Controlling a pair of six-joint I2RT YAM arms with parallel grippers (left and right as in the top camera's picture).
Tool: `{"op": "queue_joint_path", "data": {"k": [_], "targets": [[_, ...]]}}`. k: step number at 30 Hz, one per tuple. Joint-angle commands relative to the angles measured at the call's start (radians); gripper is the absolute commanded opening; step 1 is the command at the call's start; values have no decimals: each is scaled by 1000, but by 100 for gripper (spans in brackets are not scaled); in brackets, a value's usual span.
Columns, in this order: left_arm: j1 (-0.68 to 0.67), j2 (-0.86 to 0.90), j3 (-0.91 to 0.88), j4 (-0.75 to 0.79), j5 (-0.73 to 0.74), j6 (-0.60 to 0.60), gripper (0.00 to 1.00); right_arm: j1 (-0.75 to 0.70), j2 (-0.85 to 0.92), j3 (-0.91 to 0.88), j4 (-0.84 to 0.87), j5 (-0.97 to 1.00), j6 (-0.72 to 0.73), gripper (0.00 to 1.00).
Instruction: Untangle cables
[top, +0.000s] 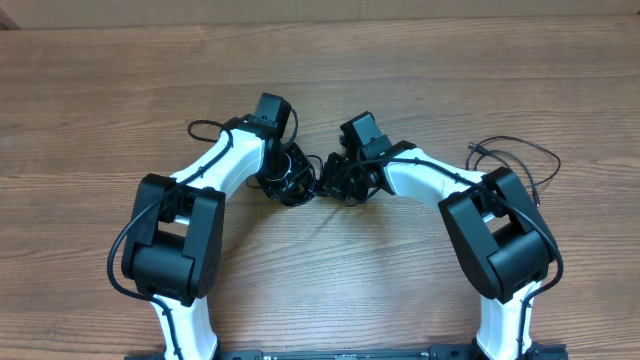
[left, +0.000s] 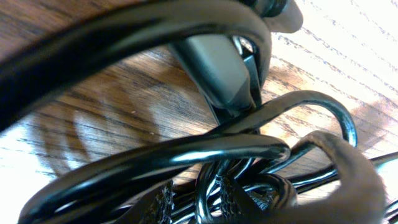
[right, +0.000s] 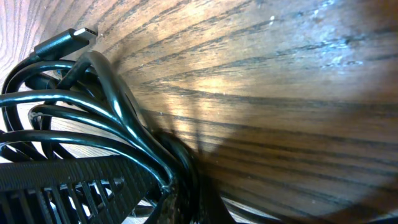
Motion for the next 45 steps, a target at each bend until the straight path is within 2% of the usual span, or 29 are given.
{"op": "queue_joint_path", "data": {"k": [1, 11, 18, 21, 23, 25, 29, 33, 45], "targets": [[-21, 29, -8, 27, 79, -59, 26, 17, 31, -21, 5, -17, -20, 4], [-37, 29, -10, 44, 36, -84, 19, 17, 31, -21, 8, -17, -20, 4], [-48, 29, -10, 44, 21, -87, 19, 17, 31, -21, 8, -17, -20, 4], [-58, 29, -14, 45, 2, -87, 14, 17, 31, -21, 8, -17, -21, 4], [-64, 29, -20, 49, -4, -88, 5, 17, 31, -21, 7, -17, -21, 4], [-67, 29, -23, 49, -5, -88, 4, 17, 31, -21, 8, -17, -21, 4], [-31, 27, -17, 63, 97, -76, 4, 16, 31, -21, 8, -18, -23, 4], [28, -10, -13, 130, 271, 13, 4, 14, 31, -21, 8, -22, -39, 4], [110, -168, -13, 135, 363, 37, 4, 14, 31, -21, 8, -12, -40, 4]]}}
